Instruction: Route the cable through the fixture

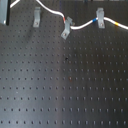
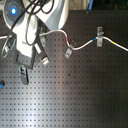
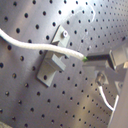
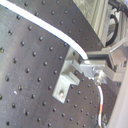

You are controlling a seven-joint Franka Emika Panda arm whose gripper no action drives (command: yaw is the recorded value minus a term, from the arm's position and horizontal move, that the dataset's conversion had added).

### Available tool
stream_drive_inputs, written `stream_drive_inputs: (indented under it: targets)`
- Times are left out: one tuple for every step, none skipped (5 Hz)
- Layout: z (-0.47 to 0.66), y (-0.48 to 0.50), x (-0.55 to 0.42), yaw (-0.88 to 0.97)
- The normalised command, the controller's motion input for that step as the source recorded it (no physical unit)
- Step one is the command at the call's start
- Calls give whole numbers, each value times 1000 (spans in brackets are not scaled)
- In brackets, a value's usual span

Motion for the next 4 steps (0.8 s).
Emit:
stream_drive_inputs:
  targets:
    - [336, 224, -207, 0]
    - [305, 329, -48, 0]
    - [323, 275, -55, 0]
    - [232, -41, -108, -77]
